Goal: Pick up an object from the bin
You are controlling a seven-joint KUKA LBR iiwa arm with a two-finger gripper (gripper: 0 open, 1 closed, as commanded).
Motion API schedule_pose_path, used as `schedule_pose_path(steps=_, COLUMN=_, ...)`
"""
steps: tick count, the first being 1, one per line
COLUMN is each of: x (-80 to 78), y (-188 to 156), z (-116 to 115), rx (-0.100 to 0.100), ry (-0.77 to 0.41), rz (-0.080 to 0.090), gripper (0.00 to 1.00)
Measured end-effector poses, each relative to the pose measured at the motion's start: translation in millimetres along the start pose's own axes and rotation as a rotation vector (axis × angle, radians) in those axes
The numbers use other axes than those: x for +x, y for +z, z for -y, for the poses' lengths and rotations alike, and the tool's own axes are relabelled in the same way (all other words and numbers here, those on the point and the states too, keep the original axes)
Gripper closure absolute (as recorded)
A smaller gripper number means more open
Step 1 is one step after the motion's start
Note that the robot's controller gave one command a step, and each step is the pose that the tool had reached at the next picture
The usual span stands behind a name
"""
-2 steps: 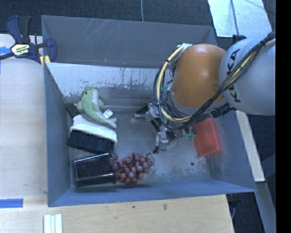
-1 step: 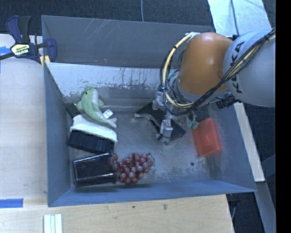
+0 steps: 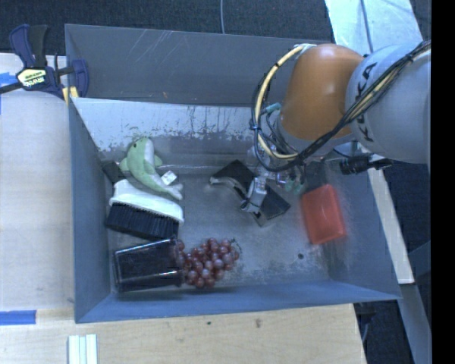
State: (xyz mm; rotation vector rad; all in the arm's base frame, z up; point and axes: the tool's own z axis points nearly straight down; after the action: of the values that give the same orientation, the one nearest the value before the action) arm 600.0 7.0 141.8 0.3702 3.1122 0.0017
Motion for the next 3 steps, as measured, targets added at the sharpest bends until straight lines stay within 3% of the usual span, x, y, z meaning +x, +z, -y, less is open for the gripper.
schedule_pose_path(steps=1, x=-20.0, y=21.6, z=-7.3, rx=-0.001, ry=-0.057, rz=0.005, gripper=0.0)
schedule_pose_path(steps=2, x=-3.0, y=35.3, z=6.9, rx=-0.001, ry=0.054, rz=0.006, gripper=0.0)
schedule_pose_path(steps=3, x=-10.6, y=37.1, z=25.4, rx=-0.001, ry=0.118, rz=0.005, gripper=0.0)
